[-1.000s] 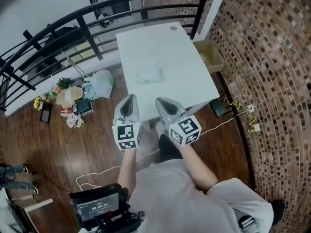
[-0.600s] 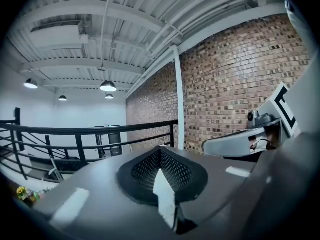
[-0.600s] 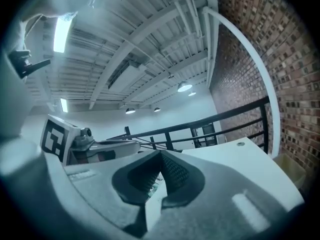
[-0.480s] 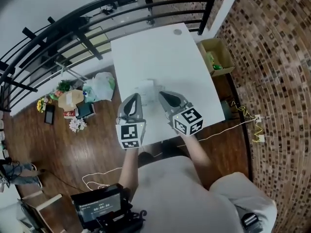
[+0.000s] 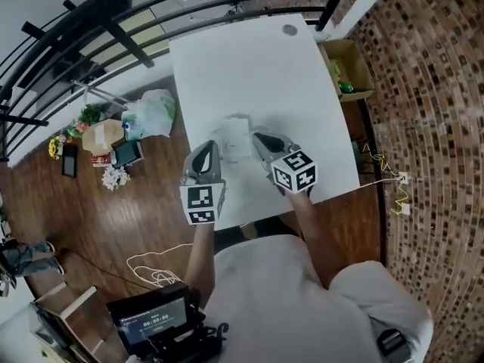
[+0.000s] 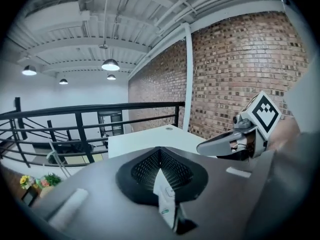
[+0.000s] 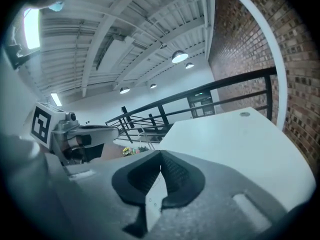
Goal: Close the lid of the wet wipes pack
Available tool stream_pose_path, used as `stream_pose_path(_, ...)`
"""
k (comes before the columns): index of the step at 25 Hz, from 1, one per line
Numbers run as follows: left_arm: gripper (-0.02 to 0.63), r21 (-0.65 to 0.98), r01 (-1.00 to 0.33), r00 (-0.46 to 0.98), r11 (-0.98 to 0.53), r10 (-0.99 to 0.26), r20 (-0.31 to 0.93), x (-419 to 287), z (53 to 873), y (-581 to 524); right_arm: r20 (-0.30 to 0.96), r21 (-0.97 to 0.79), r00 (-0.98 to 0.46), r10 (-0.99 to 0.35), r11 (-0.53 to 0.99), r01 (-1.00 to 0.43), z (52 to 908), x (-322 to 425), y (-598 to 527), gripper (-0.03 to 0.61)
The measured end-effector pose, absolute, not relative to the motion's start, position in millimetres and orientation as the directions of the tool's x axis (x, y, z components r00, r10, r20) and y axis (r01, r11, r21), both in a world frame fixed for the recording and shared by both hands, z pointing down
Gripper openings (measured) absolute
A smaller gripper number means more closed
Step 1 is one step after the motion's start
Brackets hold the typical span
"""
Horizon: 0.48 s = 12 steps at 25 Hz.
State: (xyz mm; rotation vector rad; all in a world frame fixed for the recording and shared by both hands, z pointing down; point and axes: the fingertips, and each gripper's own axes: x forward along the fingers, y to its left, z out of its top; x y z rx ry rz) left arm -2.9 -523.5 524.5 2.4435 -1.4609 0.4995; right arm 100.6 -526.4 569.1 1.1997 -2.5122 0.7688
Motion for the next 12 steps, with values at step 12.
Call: stream_pose_path(12,0.017,0.13,-0.861,0.487,-0.491,-0.725,0.487,-11.7,581.9,-540.4,0.58,-0.349,-0.746,-0.328,0.727,-0.591,625.3,77.4,-602.2,0.089)
